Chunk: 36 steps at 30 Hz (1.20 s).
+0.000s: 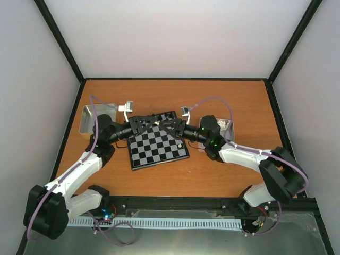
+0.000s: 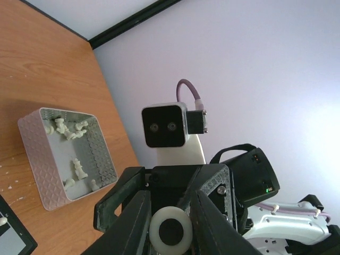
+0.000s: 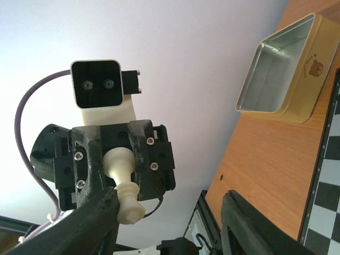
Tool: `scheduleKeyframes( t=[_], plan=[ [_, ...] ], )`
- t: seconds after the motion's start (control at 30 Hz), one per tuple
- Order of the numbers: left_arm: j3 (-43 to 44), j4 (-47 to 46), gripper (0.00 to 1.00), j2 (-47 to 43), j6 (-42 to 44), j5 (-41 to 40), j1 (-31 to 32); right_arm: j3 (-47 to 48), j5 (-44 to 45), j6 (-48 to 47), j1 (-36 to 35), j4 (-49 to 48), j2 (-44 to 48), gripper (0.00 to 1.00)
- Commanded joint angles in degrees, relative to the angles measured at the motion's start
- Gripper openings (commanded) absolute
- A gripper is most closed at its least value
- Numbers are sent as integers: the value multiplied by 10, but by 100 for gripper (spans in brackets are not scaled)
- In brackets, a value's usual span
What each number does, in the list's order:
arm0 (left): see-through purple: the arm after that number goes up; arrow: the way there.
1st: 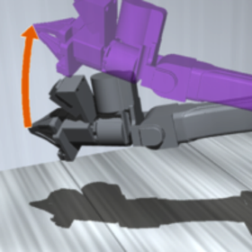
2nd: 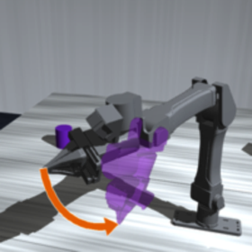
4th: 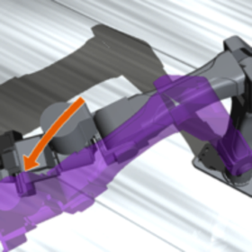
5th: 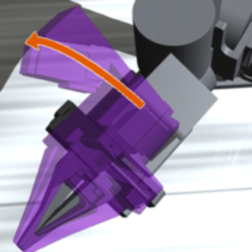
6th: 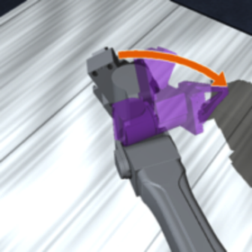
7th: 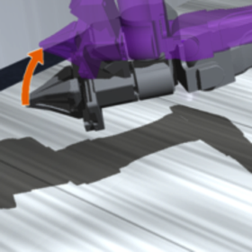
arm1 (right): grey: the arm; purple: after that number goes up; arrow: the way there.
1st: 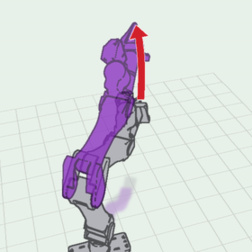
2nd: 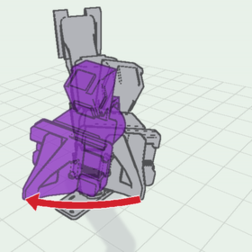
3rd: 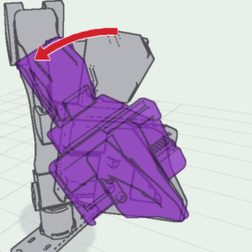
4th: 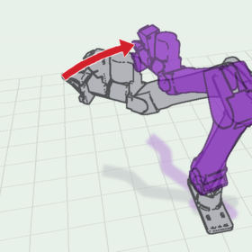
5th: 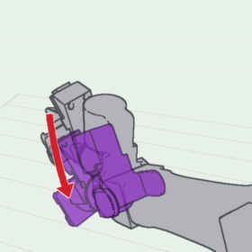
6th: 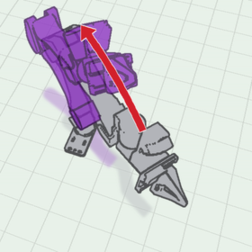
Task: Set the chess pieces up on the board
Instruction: Place the chess piece on the chessboard.
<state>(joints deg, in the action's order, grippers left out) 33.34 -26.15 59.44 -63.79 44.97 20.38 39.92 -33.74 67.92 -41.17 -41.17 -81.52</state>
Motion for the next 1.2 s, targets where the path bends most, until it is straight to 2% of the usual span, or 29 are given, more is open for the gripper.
scheduleKeyframes(
  t=[0.0, 0.27, 0.73, 1.1, 1.17],
  plan=[
    [-9, -38, 12, -11, -44, -2, 4, 11, -5, 70, -3, -117, -33, 49],
    [-13, -39, 12, -3, -48, 3, 4, 16, -15, 87, -3, -138, -45, 36],
    [-23, -63, 12, 4, -79, 8, 4, 17, -31, 105, -10, -172, -58, 30],
    [-34, -77, 12, 1, -103, 2, 4, 11, -23, 97, -16, -157, -51, 10],
    [-34, -71, 18, 0, -97, 2, 4, 13, -21, 90, -16, -139, -46, 7]
  ],
)
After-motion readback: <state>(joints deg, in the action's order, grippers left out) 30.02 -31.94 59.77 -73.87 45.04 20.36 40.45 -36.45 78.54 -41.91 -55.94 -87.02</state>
